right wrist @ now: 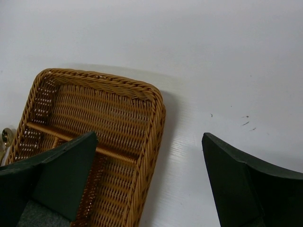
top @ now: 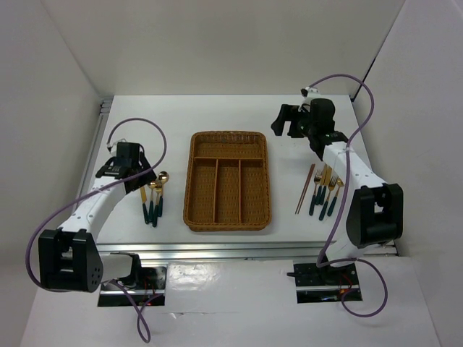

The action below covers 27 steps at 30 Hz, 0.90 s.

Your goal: Sort the eating utensils into containers

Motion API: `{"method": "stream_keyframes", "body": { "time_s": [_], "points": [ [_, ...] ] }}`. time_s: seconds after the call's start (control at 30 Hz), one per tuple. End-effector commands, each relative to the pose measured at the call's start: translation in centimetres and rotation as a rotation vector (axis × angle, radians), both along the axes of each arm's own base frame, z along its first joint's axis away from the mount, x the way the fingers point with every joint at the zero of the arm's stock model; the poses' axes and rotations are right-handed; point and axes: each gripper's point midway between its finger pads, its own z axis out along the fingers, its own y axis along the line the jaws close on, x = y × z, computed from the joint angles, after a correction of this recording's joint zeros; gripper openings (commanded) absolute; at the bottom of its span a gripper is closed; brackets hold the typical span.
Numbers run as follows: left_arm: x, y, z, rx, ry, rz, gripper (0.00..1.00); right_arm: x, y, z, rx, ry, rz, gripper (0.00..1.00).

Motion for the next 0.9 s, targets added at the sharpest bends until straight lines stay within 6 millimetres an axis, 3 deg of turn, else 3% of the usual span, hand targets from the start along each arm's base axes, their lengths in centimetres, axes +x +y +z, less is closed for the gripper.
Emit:
{"method": "stream_keyframes", "body": {
  "time_s": [0.0,0.07,0.43,0.87],
  "points": [
    [-1.6,1.1,-0.1,-0.016,-0.009,0.106,0.85,0.7,0.2,0.9,0.023,-0.021,0.006,1.0],
    [-2.0,1.3,-0.4,-0.03,-0.007,0.123,0.86,0.7,0.2,0.9,0.023,-0.021,0.006,1.0],
    [-4.1,1.3,-3.9,-0.08,0.102,0.157,0.72,0.9,0.8,-1.2,0.031,0.028,0.035,1.0],
    [-5.9,1.1,-6.9,-0.087,0.153,0.175,0.67,1.2,0.9,-1.4,0.038,0.041,0.031,1.0]
  ]
}}
